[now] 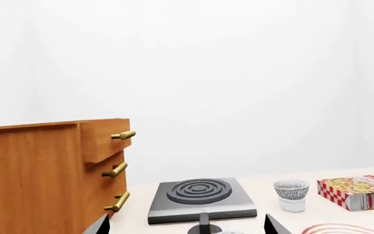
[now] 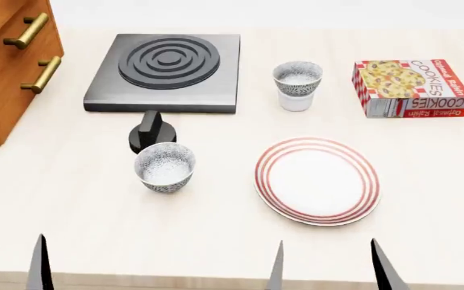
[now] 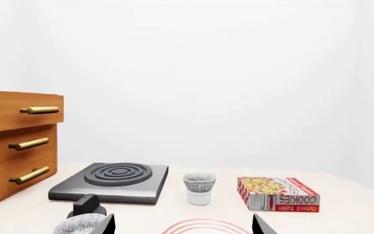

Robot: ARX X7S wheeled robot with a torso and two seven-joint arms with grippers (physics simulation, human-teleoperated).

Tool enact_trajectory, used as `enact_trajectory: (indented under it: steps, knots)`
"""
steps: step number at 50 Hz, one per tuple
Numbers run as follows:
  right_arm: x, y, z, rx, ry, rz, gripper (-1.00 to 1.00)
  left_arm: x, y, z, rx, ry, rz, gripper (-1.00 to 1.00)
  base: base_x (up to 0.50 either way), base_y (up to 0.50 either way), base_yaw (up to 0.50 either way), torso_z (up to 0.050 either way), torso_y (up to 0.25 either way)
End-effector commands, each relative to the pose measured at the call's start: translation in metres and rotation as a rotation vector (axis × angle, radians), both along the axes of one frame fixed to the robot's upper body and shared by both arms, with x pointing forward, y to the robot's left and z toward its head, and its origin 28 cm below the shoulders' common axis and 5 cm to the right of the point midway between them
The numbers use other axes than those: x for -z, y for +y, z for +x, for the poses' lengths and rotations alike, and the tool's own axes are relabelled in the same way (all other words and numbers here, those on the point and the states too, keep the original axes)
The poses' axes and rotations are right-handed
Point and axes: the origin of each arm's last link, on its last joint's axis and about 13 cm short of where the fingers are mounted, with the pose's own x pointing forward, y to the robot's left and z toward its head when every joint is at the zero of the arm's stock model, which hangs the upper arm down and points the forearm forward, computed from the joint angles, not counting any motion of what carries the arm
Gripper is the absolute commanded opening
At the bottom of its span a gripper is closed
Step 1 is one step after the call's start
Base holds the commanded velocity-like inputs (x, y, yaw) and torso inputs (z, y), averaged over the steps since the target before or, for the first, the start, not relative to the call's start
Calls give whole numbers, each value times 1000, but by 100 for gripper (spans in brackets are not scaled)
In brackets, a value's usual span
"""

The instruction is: Pick the akita bowl on the ramekin and place it on the plate.

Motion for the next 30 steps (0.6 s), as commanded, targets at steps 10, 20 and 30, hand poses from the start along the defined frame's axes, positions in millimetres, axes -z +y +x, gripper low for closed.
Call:
enact_trajectory:
  steps: [10,20,30]
  knots:
    - [-11,2,-7,-31,-20,1,100,-12,0,-9,4,-42,-10,100,498,0,0,0,0]
    - [-11,3,-7,-32,-20,-3,100,-13,0,-9,4,-38,-24,100,500,0,0,0,0]
    - [-10,3,-7,-35,-18,-7,100,-14,0,-9,18,-17,-50,100,500,0,0,40,0]
